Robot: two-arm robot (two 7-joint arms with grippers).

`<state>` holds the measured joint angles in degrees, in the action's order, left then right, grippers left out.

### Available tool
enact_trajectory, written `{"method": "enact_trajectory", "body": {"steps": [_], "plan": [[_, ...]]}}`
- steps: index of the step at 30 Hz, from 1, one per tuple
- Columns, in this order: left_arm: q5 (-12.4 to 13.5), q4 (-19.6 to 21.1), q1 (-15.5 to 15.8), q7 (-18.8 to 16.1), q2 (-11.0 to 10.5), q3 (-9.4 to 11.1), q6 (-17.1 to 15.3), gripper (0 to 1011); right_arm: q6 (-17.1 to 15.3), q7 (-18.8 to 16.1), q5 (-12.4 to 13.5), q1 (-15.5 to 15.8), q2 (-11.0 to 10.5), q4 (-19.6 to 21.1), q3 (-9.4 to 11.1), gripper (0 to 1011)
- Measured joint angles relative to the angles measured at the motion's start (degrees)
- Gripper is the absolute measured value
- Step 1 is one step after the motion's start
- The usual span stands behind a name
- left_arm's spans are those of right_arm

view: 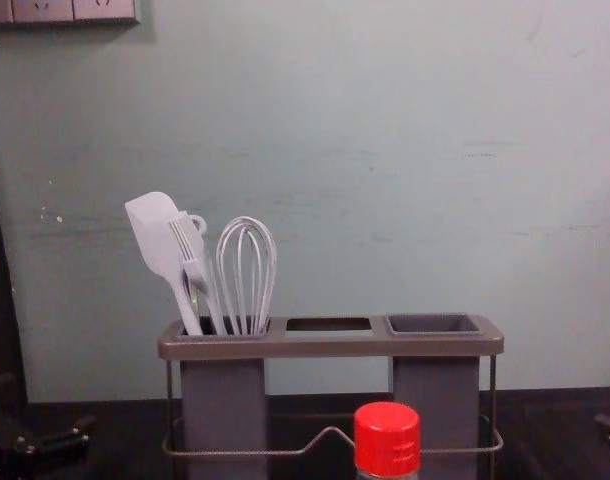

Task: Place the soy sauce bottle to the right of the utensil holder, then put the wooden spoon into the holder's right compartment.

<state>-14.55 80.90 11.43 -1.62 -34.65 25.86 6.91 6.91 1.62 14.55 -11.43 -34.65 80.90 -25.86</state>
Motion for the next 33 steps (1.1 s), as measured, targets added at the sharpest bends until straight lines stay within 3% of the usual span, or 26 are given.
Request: {"method": "enact_trajectory", "body": {"steps": [33], "plan": [[0.0,0.0,0.0,0.0,0.0,0.0,0.0,1000,0.0,0.0,0.0,0.0,0.0,0.0,0.0,1002]]}}
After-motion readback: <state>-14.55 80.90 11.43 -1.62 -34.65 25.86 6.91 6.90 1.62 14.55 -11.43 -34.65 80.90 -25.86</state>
